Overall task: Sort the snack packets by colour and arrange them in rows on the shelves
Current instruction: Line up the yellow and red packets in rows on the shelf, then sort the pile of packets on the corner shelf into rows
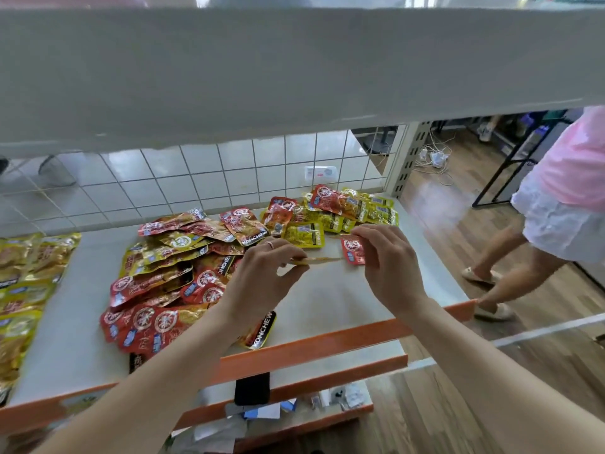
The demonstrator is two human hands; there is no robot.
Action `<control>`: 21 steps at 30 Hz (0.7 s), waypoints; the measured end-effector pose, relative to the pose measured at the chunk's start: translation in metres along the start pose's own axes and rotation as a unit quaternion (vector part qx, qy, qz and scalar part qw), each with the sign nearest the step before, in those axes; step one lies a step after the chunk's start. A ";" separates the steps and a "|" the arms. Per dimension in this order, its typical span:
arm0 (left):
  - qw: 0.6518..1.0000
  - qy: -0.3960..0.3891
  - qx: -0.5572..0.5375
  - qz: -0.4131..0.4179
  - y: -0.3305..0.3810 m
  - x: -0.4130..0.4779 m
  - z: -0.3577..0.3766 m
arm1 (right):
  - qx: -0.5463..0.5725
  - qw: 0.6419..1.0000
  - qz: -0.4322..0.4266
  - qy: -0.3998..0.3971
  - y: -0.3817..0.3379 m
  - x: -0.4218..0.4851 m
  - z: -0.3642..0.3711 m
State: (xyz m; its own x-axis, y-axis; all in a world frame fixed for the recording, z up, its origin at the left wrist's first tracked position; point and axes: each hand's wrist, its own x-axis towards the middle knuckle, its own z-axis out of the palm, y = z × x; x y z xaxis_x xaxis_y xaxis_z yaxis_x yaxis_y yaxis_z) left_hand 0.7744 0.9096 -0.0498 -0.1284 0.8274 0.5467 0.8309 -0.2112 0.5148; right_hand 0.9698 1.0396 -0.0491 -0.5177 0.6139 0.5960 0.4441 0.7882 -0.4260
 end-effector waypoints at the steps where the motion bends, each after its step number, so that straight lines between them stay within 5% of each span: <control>1: 0.999 0.013 -0.028 -0.027 0.002 -0.003 -0.007 | 0.018 1.000 -0.004 0.018 -0.006 0.001 0.000; 4: 0.976 0.074 -0.143 -0.144 0.009 -0.015 -0.028 | 0.106 0.993 0.021 0.054 -0.030 0.005 0.000; 8: 0.853 0.146 -0.402 -0.298 0.025 -0.033 -0.062 | 0.258 0.962 0.092 0.017 -0.060 0.011 0.007; 21: 0.747 0.263 -0.385 -0.473 0.038 -0.112 -0.122 | 0.506 0.804 0.262 -0.168 -0.143 -0.006 0.040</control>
State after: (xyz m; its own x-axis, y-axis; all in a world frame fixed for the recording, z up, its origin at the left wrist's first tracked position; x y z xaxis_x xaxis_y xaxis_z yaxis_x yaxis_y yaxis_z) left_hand 0.7544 0.7457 -0.0106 -0.8247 0.5195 -0.2236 -0.2993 -0.0654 0.9519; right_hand 0.8803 0.9251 -0.0192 -0.6969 0.7171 0.0098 -0.0702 -0.0545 -0.9960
